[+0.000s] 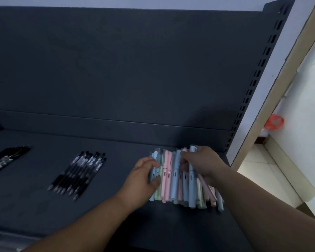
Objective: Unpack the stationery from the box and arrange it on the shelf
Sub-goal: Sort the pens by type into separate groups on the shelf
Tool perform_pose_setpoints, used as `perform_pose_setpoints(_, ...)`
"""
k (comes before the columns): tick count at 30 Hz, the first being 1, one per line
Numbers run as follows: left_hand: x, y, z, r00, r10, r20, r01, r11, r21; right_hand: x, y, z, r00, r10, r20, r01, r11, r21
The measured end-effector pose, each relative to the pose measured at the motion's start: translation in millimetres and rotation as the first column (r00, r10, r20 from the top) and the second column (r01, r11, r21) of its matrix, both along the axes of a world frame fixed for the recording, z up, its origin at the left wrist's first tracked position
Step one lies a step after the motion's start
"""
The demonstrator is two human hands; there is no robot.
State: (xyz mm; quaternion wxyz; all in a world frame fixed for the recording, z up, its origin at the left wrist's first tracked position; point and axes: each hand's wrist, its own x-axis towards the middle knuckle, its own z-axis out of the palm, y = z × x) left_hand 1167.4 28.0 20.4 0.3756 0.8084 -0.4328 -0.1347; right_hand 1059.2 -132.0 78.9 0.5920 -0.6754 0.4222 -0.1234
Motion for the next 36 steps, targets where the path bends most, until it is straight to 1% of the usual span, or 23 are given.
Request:
perform_pose_setpoints(2, -1, -1, -2, 1.000, 0.016, -0.001, -0.016, 1.000, -0.005, -5, -2, 2, 0.990, -0.062, 0.124, 0.033, 0.975, 0.222)
perform_pose_setpoints(4, -2, -2, -3, 0.999, 0.038, -0.012, -0.038, 0.999, 0.003, -10, -5, 4, 0.968, -0.119, 0.219, 0.023, 0.917, 0.397)
perform_pose_setpoints(6, -1, -2, -2, 0.998, 0.048, -0.036, -0.047, 0.999, 0.028, -14, -7, 6, 0.948, -0.172, 0.266, 0.019, 0.870, 0.493)
perform_pose_setpoints(9, -2, -2, 3, 0.997, 0.057, -0.046, -0.055, 0.998, 0.029, -19, -8, 8, 0.925, -0.226, 0.306, 0.007, 0.815, 0.580)
perform_pose_setpoints(12, -2, -4, 5, 0.996, 0.082, -0.035, -0.083, 0.997, -0.003, -19, -6, 9, 0.912, -0.242, 0.330, -0.013, 0.790, 0.613)
perform_pose_setpoints(16, -6, -6, 7, 0.994, 0.092, -0.060, -0.093, 0.996, -0.005, -16, -3, 7, 0.906, -0.233, 0.355, -0.022, 0.808, 0.588)
perform_pose_setpoints(19, -5, -5, 10, 0.993, 0.091, -0.076, -0.090, 0.996, 0.022, -15, -1, 7, 0.900, -0.247, 0.358, -0.017, 0.802, 0.597)
perform_pose_setpoints(23, -2, -2, 13, 0.988, 0.151, -0.032, -0.152, 0.988, -0.004, -15, 2, 6, 0.901, -0.243, 0.358, -0.020, 0.804, 0.595)
perform_pose_setpoints(26, -14, -5, 23, 0.981, 0.186, 0.059, -0.179, 0.978, -0.108, -15, 4, 9, 0.890, -0.258, 0.375, -0.016, 0.806, 0.591)
perform_pose_setpoints(28, -30, -10, 35, 0.988, 0.136, 0.073, -0.123, 0.980, -0.158, -14, 6, 12, 0.875, -0.259, 0.408, -0.039, 0.804, 0.594)
perform_pose_setpoints(29, -38, -13, 41, 0.996, 0.082, 0.029, -0.077, 0.987, -0.141, -13, 8, 14, 0.866, -0.255, 0.430, -0.060, 0.801, 0.596)
perform_pose_setpoints(30, -46, -17, 46, 0.998, 0.024, -0.055, -0.029, 0.995, -0.098, -12, 9, 16, 0.855, -0.253, 0.453, -0.081, 0.797, 0.599)
perform_pose_setpoints(31, -52, -20, 51, 0.984, -0.026, -0.174, 0.017, 0.999, -0.052, -12, 11, 18, 0.842, -0.253, 0.477, -0.103, 0.792, 0.602)
perform_pose_setpoints(32, -56, -22, 55, 0.945, -0.054, -0.323, 0.051, 0.999, -0.018, -12, 11, 20, 0.830, -0.252, 0.497, -0.120, 0.789, 0.602)
perform_pose_setpoints(33, -59, -22, 60, 0.879, -0.068, -0.471, 0.074, 0.997, -0.006, -12, 11, 22, 0.821, -0.250, 0.513, -0.133, 0.791, 0.597)
perform_pose_setpoints(34, -60, -22, 63, 0.815, -0.076, -0.575, 0.082, 0.996, -0.014, -13, 10, 24, 0.817, -0.241, 0.524, -0.140, 0.798, 0.586)
perform_pose_setpoints(35, -59, -22, 64, 0.781, -0.080, -0.620, 0.080, 0.996, -0.028, -14, 10, 25, 0.821, -0.224, 0.526, -0.141, 0.812, 0.566)
perform_pose_setpoints(36, -57, -21, 64, 0.773, -0.074, -0.630, 0.065, 0.997, -0.038, -15, 9, 25, 0.837, -0.192, 0.512, -0.130, 0.840, 0.527)
